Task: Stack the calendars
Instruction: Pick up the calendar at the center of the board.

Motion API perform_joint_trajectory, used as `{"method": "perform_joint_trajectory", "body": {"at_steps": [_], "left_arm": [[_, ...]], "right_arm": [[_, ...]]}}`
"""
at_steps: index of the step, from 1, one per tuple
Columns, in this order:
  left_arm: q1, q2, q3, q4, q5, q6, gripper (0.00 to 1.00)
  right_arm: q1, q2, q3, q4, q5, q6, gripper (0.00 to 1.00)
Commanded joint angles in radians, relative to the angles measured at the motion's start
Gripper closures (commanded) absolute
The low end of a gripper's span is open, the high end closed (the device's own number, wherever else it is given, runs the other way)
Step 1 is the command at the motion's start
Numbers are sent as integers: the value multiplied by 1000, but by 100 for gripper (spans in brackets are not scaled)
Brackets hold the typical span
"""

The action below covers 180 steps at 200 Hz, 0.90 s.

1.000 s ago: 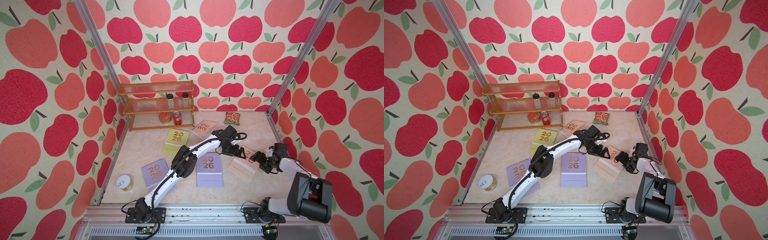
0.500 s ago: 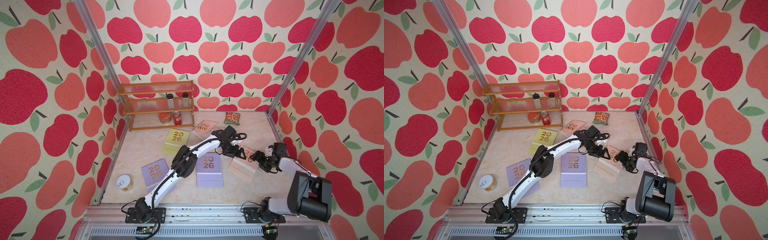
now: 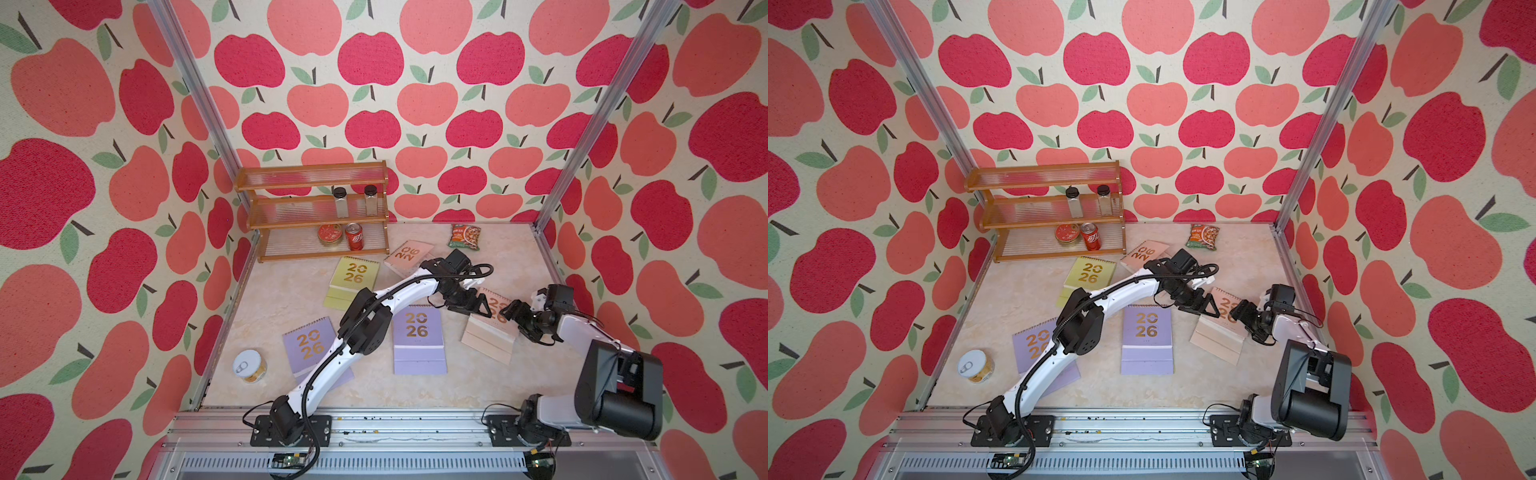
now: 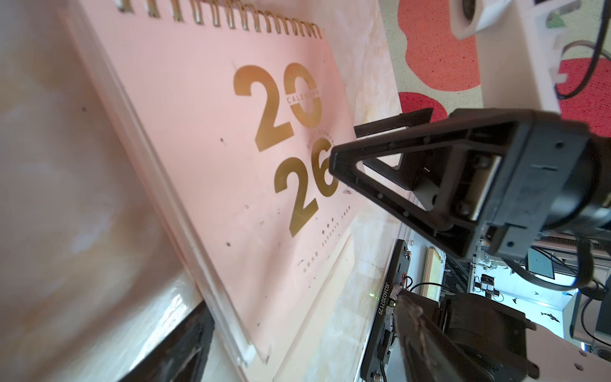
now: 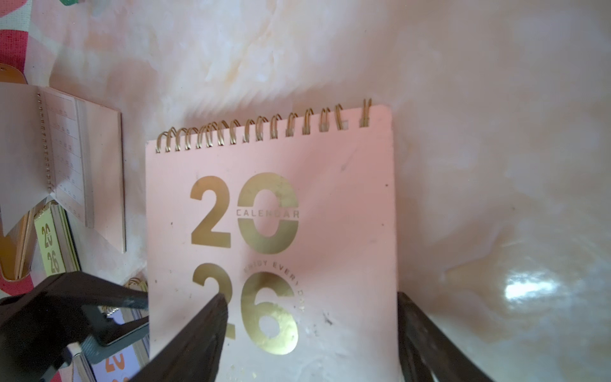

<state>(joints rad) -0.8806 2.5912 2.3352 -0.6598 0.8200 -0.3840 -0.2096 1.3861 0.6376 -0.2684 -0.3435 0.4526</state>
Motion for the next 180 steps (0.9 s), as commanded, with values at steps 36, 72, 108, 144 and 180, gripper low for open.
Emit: {"method": "perform_joint_trajectory", "body": {"at_steps": [36, 72, 108, 144, 180], "left_arm": [[-24, -54, -19, 101, 100, -20, 27], [-23, -46, -18, 96, 97, -22, 36], [-20, -40, -18, 83, 92, -18, 53], [-17, -42, -14, 62, 66, -5, 74], [-5, -58, -14, 52, 37, -2, 100]], "right_arm": [[15, -3, -15, 46, -141, -8, 21], [15, -6, -17, 53, -150, -6, 21], [16, -10, -21, 55, -154, -5, 21], [16, -25, -21, 47, -147, -10, 21], [16, -57, -17, 30, -134, -14, 21]]}}
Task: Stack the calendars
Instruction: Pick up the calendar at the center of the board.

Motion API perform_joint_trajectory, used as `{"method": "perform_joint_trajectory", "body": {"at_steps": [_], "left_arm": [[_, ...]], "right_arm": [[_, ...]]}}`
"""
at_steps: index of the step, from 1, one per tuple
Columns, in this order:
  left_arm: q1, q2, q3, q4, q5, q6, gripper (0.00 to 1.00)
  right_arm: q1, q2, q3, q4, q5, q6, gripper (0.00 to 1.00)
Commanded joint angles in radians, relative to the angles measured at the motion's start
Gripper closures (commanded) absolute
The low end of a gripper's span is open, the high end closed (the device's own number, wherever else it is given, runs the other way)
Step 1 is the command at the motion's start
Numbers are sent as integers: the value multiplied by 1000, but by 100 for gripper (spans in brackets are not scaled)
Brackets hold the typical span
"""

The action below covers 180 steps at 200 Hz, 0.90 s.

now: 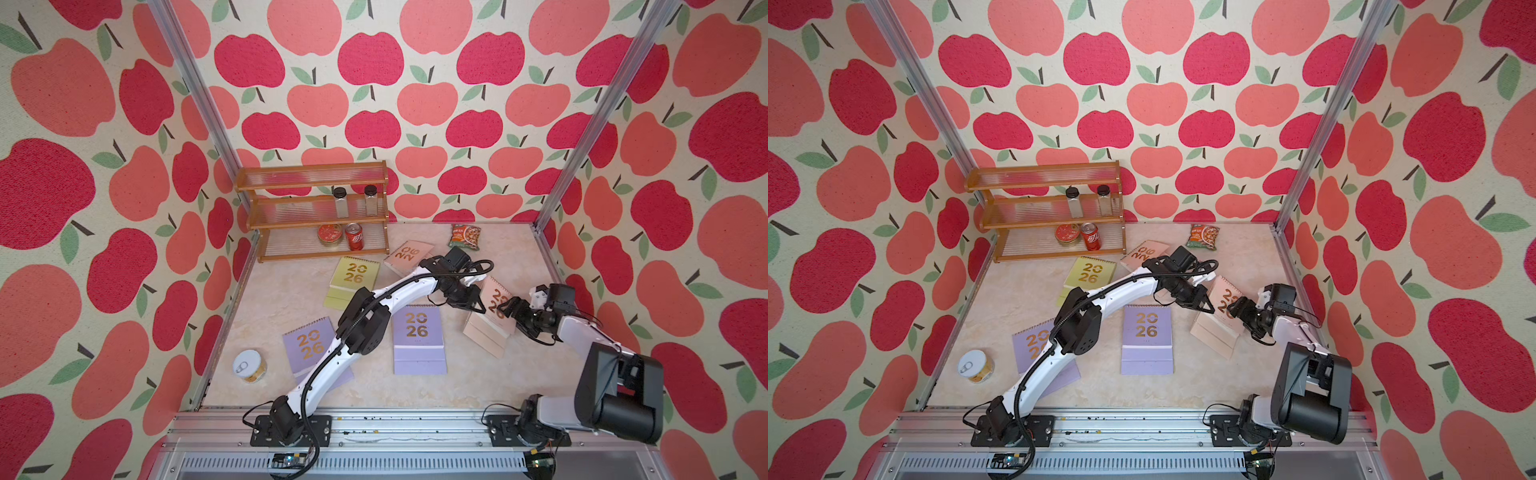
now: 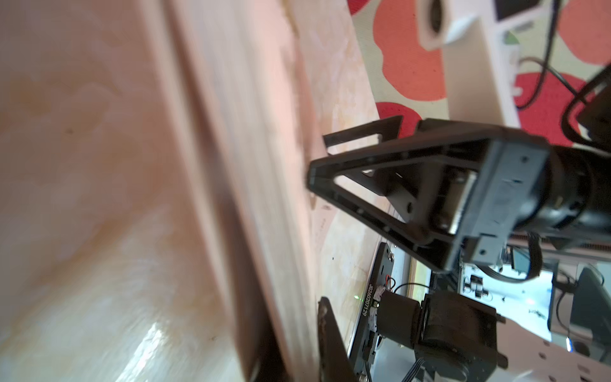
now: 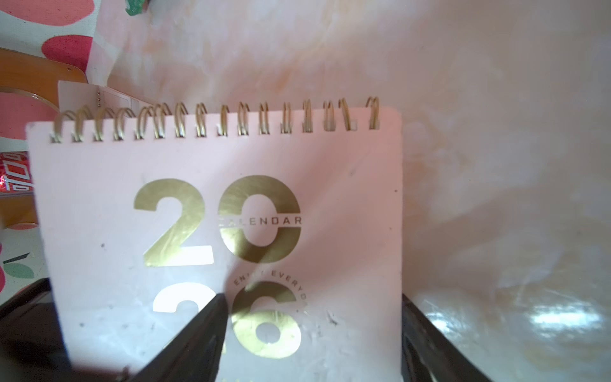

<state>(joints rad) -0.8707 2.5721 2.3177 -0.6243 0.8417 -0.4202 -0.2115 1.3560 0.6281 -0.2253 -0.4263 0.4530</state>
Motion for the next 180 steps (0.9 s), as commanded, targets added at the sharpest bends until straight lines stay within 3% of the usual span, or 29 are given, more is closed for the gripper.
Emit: {"method": "perform_joint_trajectory", "body": {"at_steps": [1, 32, 95, 136, 158, 180], "left_arm": [[-15, -39, 3, 16, 14, 35, 100], [13, -94, -19, -20, -56, 70, 100], [151, -402, -342, 102, -134, 110, 100], [222, -665, -609, 216, -38, 149, 100], [280, -796, -775, 296, 40, 151, 100], [355, -909, -929, 431, 152, 90, 100]], "right_arm": [[18, -27, -7, -15, -50, -14, 21], [18, -82, 2, -41, -50, -21, 20], [18, -213, 24, -34, -121, -8, 20], [34, -260, -18, 224, -376, 101, 20], [75, -266, -33, 408, -466, 212, 20], [158, -238, 8, 473, -505, 227, 20]]}}
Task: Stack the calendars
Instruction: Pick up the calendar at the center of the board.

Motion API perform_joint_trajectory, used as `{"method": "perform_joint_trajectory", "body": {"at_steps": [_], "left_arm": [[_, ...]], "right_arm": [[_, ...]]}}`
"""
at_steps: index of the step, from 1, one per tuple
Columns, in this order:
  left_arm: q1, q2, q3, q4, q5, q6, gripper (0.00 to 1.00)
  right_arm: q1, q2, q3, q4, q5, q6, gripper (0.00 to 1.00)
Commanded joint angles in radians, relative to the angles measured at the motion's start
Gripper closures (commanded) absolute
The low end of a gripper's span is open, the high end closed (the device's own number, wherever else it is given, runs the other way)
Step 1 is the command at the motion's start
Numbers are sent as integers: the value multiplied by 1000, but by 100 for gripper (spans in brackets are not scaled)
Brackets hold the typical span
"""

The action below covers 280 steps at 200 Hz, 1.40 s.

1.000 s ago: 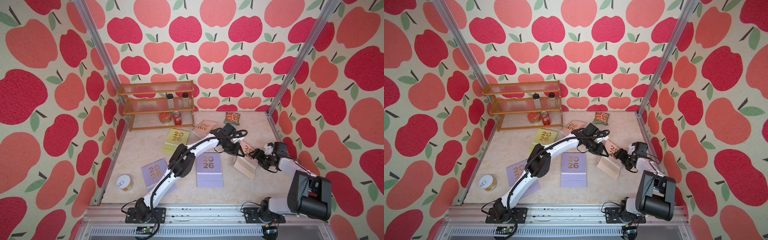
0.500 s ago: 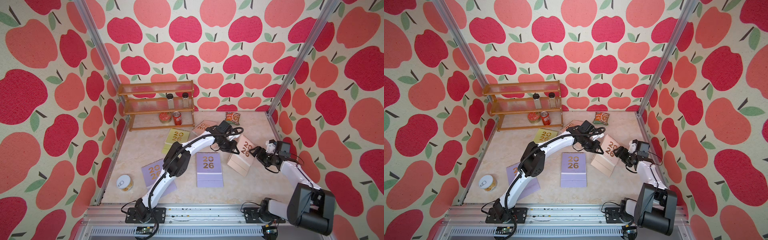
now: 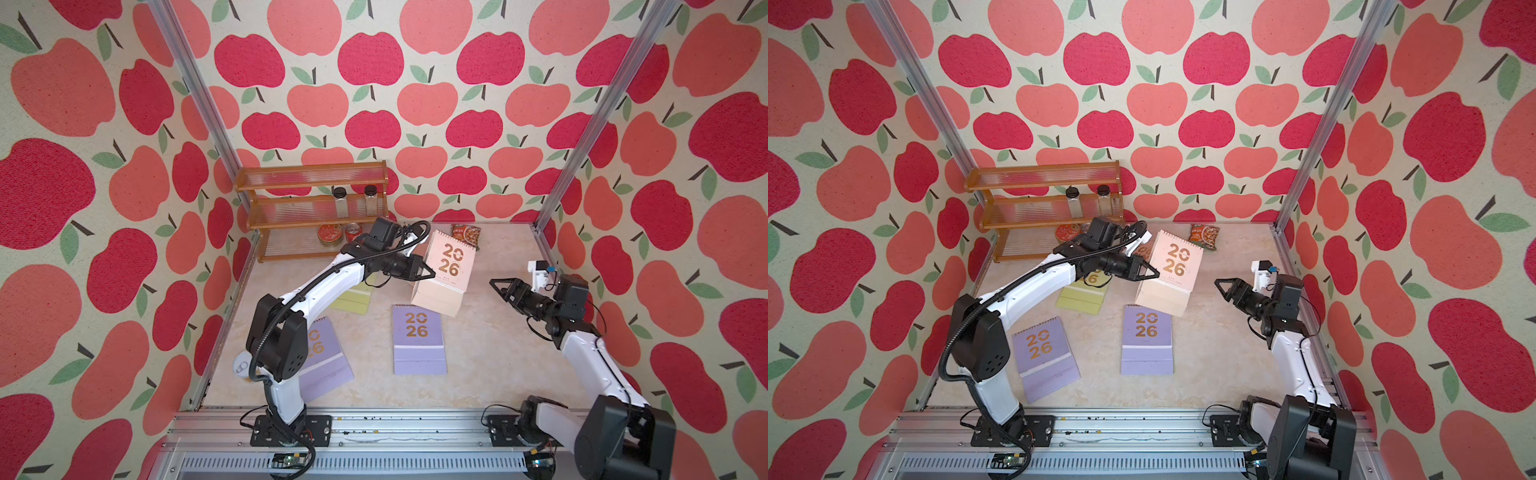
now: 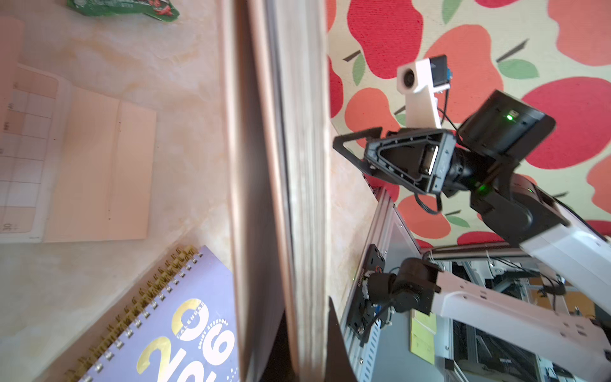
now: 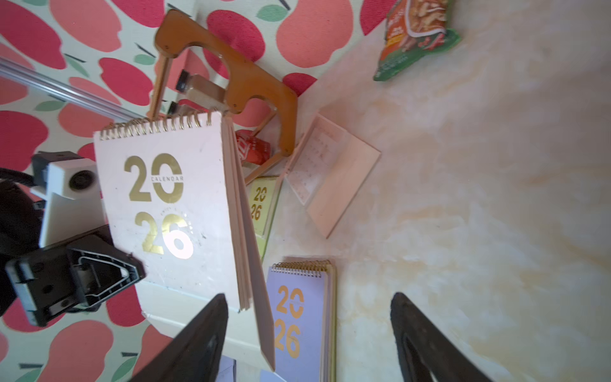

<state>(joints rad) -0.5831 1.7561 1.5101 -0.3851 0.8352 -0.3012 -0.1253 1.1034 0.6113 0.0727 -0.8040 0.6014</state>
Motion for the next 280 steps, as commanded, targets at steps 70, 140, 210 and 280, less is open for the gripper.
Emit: {"method": "perform_joint_trajectory", "body": {"at_steps": [70, 140, 210, 280], "left_arm": [[149, -240, -300, 354, 316, -92, 100], [155, -271, -348, 371, 344, -96, 100], [155, -262, -348, 353, 342, -82, 100], [174, -300, -286, 60, 118, 97, 51]], "right_arm": [[292, 172, 54, 541, -177, 234, 22], [415, 306, 93, 764, -175, 337, 27], [478, 366, 110, 869, -168, 405, 83], [482, 279, 149, 494, -98, 247, 100]]}}
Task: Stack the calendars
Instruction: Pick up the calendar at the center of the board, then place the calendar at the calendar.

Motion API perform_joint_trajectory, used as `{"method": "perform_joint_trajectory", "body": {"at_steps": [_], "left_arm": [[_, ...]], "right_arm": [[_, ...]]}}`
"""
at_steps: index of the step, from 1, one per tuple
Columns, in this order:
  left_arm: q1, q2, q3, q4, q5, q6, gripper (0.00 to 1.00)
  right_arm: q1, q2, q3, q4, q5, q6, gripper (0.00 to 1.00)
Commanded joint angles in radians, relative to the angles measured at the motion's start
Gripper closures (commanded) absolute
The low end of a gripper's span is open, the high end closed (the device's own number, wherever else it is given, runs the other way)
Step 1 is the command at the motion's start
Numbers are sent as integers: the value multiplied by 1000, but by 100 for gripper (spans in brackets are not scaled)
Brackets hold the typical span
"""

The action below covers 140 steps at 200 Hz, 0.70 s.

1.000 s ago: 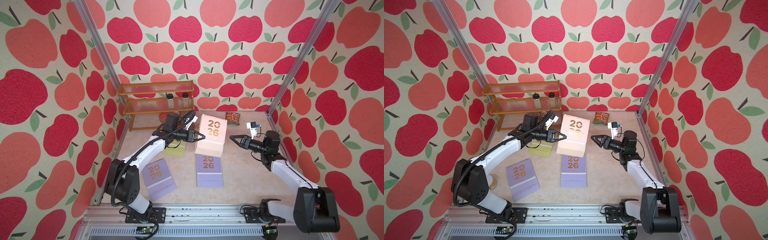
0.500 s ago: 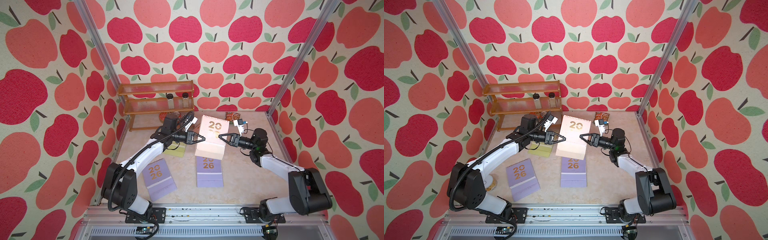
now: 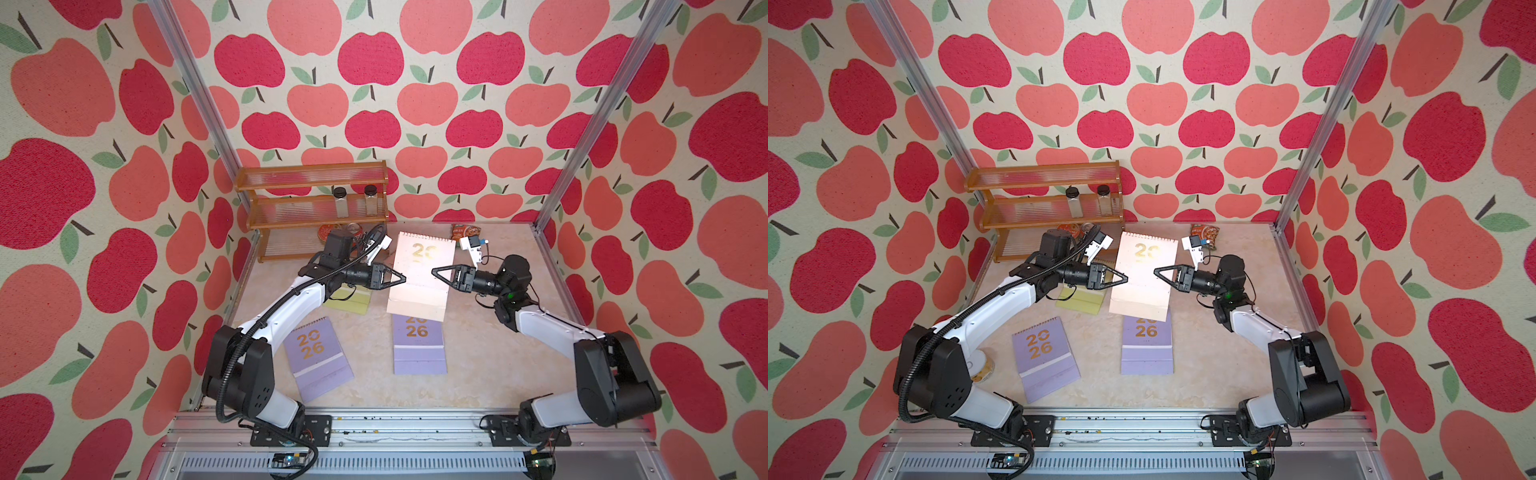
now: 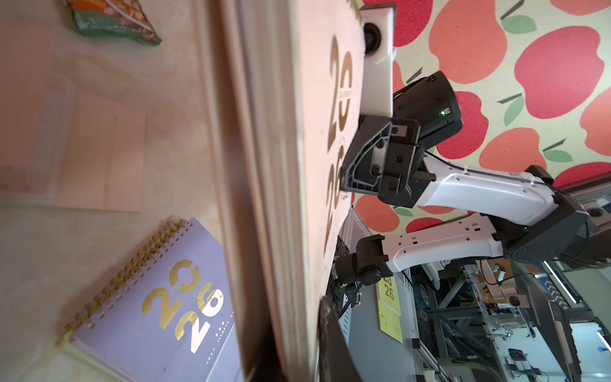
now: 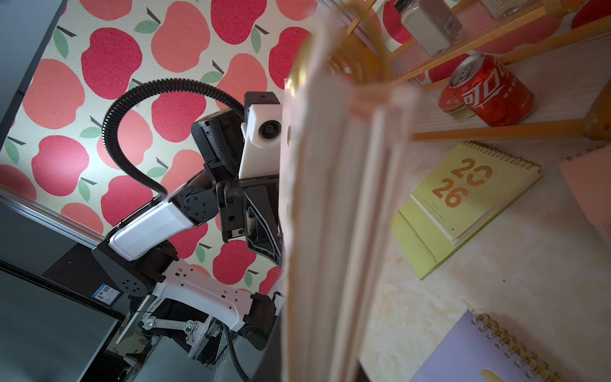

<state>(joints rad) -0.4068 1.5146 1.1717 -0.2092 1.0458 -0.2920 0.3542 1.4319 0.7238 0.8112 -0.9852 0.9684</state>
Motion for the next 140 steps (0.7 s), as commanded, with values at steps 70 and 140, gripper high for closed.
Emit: {"method": "perform_joint_trajectory", "body": {"at_steps": [70, 140], "left_arm": [[52, -190, -50, -107, -474, 65, 1], [56, -191, -62, -105, -492, 85, 1]], "right_arm": [[9, -100, 87, -800, 5, -379, 100], [59, -51, -20, -780, 22, -373, 100]]}}
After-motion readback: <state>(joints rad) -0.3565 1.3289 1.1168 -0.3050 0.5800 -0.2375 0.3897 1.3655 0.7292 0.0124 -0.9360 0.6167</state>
